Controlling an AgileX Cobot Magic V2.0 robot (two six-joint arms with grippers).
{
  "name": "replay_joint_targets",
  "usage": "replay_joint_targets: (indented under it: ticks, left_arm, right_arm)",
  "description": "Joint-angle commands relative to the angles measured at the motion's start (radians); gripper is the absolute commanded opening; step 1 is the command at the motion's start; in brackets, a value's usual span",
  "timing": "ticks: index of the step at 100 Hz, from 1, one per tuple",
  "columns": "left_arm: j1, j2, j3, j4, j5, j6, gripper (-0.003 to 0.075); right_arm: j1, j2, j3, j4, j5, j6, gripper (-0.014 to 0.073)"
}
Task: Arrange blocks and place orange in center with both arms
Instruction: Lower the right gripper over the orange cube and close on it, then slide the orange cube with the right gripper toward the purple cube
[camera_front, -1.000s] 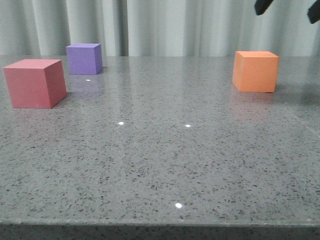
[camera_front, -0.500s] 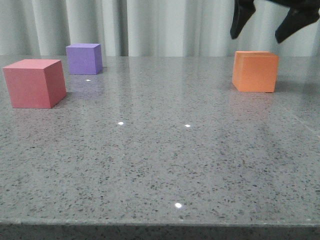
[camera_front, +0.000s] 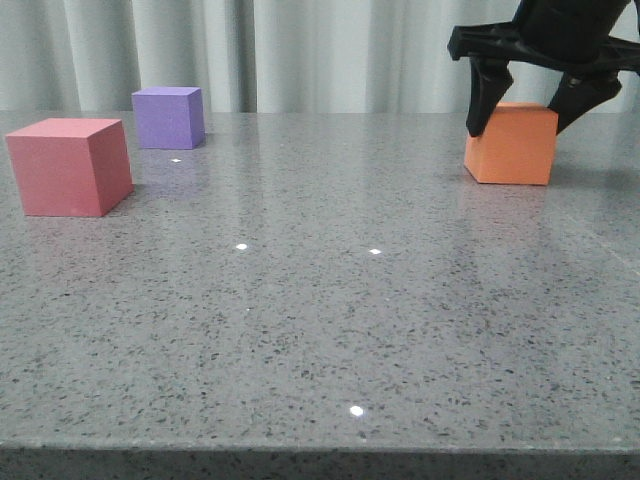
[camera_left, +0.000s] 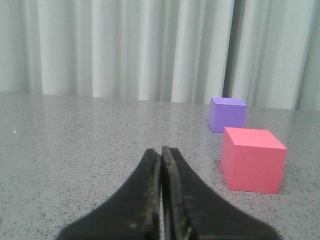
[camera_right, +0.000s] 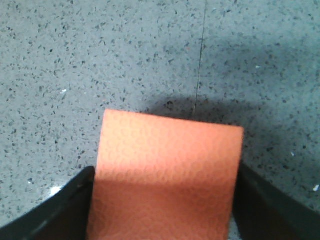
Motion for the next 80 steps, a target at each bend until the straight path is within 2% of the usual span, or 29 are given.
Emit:
replay_joint_targets:
  ticks: [1, 16, 31, 62, 80]
  left_arm:
    - [0.002, -0.036, 0.04, -0.007, -0.079, -0.001, -0.002]
    - [0.002, -0.036, 0.04, -0.007, -0.079, -0.001, -0.002]
    - [0.002, -0.036, 0.04, -0.007, -0.079, -0.001, -0.002]
    - [0.002, -0.036, 0.04, -0.007, -0.079, -0.001, -0.002]
    - [0.002, -0.036, 0.04, -0.007, -0.079, -0.001, -0.002]
  right_arm:
    - [0.003, -0.048, -0.059, -0.008, 0.002, 0.002, 0.0513]
    - [0.005, -0.048, -0.097, -0.011, 0.034, 0.002, 0.0496]
    - [0.005, -0.048, -0.111, -0.011, 0.044, 0.006, 0.0435]
    - [0.005, -0.049, -0.112, -0.011, 0.047, 0.014, 0.0435]
    - [0.037, -0.05, -0.118, -0.011, 0.047, 0.08, 0.0435]
